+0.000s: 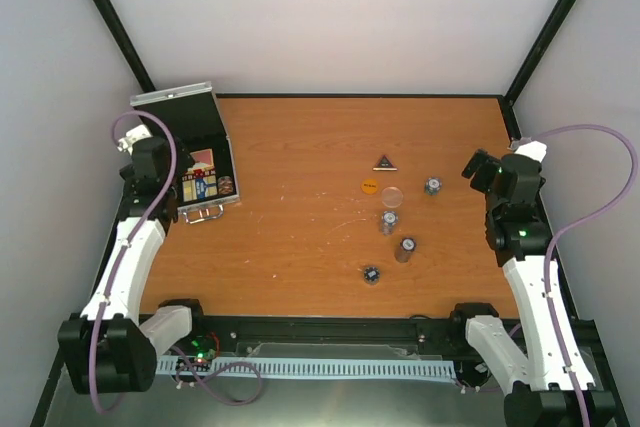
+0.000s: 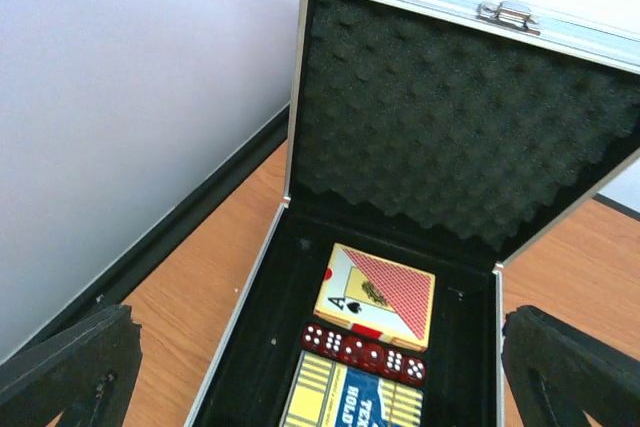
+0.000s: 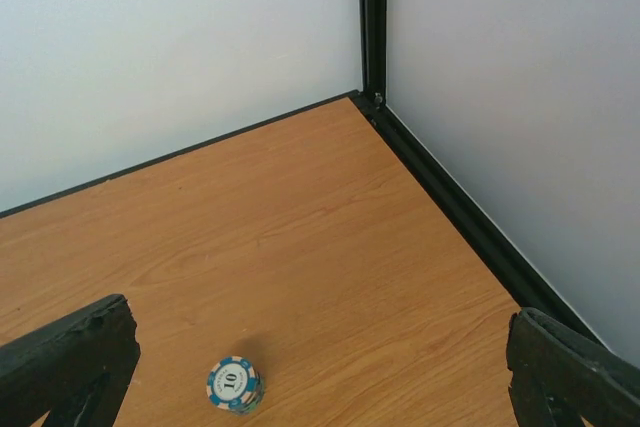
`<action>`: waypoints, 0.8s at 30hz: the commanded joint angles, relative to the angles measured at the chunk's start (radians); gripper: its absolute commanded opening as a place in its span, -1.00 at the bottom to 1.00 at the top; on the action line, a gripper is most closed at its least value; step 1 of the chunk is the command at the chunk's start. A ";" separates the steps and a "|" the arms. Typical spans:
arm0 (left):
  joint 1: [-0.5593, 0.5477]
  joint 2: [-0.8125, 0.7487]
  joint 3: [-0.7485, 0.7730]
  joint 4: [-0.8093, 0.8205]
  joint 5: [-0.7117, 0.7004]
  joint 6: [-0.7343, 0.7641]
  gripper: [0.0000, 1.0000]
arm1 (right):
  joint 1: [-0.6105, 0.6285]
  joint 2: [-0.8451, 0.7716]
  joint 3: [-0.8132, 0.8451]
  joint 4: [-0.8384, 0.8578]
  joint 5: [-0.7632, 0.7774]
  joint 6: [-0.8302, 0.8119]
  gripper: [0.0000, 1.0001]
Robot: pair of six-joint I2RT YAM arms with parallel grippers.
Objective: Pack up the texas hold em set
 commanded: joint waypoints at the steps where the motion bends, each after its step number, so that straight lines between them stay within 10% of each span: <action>1: 0.001 -0.052 0.032 -0.130 0.080 -0.059 1.00 | 0.002 -0.001 0.049 -0.033 0.032 -0.015 1.00; 13: -0.021 -0.003 0.035 -0.193 0.595 -0.138 0.99 | 0.002 -0.003 0.107 -0.075 0.127 0.036 1.00; 24: -0.178 0.335 0.154 -0.284 0.585 -0.095 1.00 | 0.002 0.069 0.104 -0.121 -0.150 0.054 1.00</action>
